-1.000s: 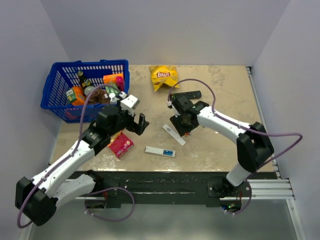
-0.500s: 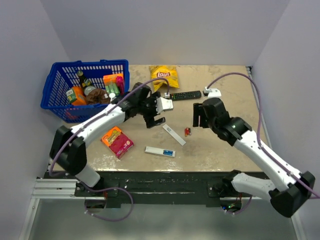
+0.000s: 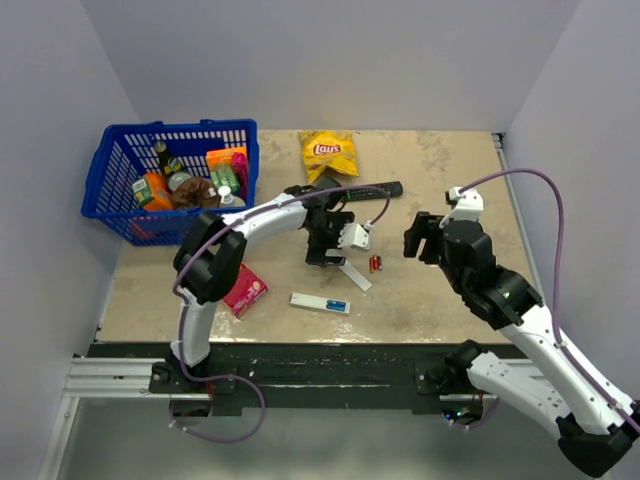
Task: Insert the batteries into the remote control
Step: Adjust the battery cover at the center of the board.
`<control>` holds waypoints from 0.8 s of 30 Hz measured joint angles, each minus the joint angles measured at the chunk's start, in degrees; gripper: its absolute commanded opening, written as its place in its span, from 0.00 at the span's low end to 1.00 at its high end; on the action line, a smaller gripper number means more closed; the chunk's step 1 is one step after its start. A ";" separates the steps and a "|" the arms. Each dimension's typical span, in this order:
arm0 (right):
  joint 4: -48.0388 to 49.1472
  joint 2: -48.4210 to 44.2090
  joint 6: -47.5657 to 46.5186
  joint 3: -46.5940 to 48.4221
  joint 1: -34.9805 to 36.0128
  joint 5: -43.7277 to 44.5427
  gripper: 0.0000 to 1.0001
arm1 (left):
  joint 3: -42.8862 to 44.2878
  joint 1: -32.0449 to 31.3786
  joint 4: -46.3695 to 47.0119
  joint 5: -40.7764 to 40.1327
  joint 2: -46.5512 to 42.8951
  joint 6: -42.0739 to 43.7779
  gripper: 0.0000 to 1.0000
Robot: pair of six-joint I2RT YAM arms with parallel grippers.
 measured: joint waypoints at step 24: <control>-1.03 -1.22 -0.42 -0.66 0.02 1.44 0.72 | 13.22 -0.57 -8.98 4.11 11.30 3.58 0.66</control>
